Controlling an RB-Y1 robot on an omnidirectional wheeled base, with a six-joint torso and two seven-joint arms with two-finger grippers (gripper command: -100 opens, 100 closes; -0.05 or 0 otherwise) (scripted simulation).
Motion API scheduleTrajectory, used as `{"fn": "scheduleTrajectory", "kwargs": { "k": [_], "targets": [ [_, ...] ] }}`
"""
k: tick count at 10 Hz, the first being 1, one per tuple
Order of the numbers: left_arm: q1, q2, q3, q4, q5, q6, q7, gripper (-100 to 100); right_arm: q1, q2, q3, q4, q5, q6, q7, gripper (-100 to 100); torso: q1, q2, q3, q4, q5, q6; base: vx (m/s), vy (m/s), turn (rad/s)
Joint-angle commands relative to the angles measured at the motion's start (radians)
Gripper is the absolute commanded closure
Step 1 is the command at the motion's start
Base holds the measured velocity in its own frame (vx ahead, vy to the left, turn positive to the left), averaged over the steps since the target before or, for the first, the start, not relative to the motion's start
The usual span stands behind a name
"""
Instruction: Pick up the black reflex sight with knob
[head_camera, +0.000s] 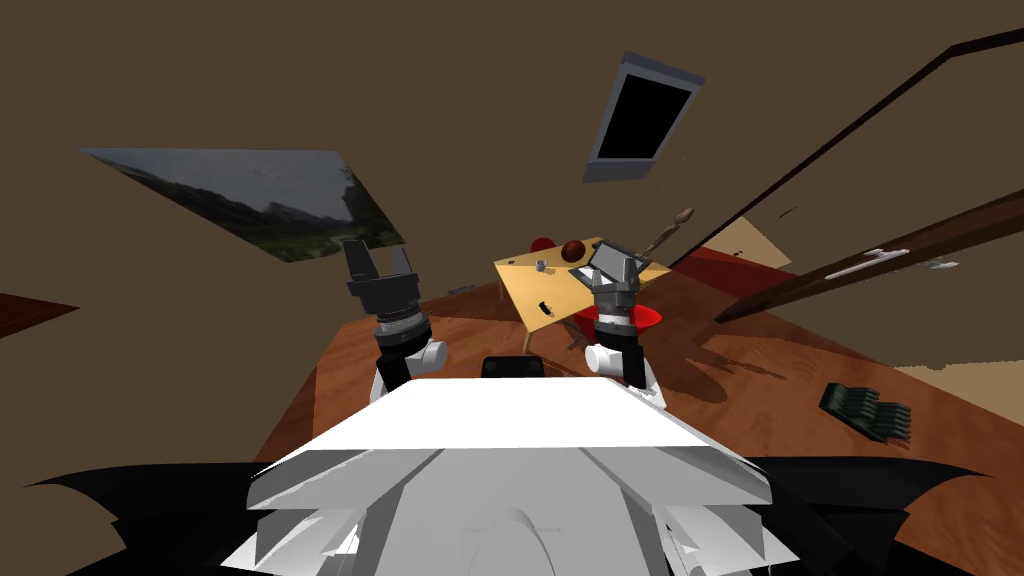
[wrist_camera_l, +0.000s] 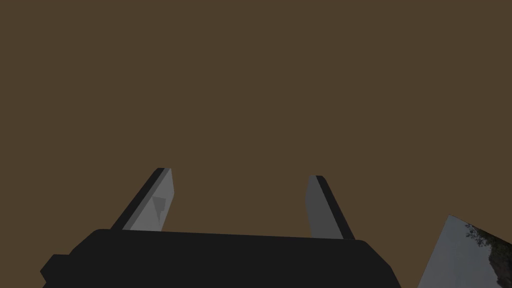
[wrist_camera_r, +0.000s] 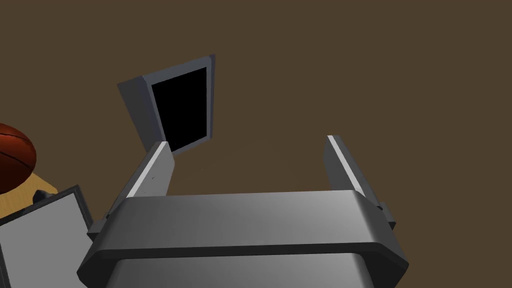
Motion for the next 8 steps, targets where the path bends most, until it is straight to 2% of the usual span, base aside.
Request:
{"fn": "scheduleTrajectory", "kwargs": {
  "k": [1,4,7,8],
  "targets": [
    [0.0,0.0,0.0,0.0,0.0,0.0,0.0,0,0.001,-0.045,0.001,0.012,0.01,-0.003,0.005,-100,0.0,0.0,0.0,0.0,0.0,0.0,-0.024,0.121,0.06],
    [0.0,0.0,0.0,0.0,0.0,0.0,0.0,0,0.01,-0.128,0.007,0.053,0.042,-0.003,0.023,-100,0.004,-0.001,-0.001,0.0,0.001,0.0,0.001,0.155,0.091],
    [0.0,0.0,0.0,0.0,0.0,0.0,0.0,0,0.032,-0.202,0.016,0.117,0.095,0.004,0.052,-100,0.002,-0.004,-0.002,-0.001,0.001,0.0,0.041,0.131,0.132],
    [0.0,0.0,0.0,0.0,0.0,0.0,0.0,0,0.032,-0.202,0.016,0.117,0.095,0.004,0.052,-100,0.002,-0.004,-0.002,-0.001,0.0,0.0,0.041,0.066,0.035]
  ]
}}
